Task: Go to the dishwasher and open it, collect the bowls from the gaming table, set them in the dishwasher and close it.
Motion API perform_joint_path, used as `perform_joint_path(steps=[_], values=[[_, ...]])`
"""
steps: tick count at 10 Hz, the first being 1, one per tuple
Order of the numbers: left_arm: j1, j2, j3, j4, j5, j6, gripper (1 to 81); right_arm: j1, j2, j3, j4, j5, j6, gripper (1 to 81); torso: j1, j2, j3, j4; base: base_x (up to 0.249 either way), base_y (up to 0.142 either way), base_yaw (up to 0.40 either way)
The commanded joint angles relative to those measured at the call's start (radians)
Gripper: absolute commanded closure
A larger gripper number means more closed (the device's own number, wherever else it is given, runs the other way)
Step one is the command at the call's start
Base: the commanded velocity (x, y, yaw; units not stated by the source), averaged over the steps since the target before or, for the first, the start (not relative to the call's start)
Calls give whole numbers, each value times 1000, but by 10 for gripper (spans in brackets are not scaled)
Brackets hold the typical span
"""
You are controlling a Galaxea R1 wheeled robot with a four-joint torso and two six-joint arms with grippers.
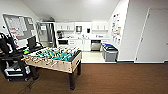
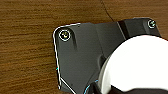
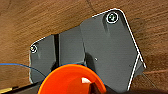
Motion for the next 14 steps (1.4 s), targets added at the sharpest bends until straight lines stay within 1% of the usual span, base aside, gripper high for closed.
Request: perform_joint_path(steps=[1,6,14], values=[[-59,-11,4,0,32,-3,811,50,-13,3,-19,-46,-2,811,0,0,0,0,139,0,0],[-59,-11,4,3,32,-3,811,52,-11,3,-20,-47,-2,811,0,0,0,0,139,0,0],[-58,-8,4,5,32,-3,811,50,-11,-1,-20,-46,-2,811,0,0,0,0,142,-70,0]])
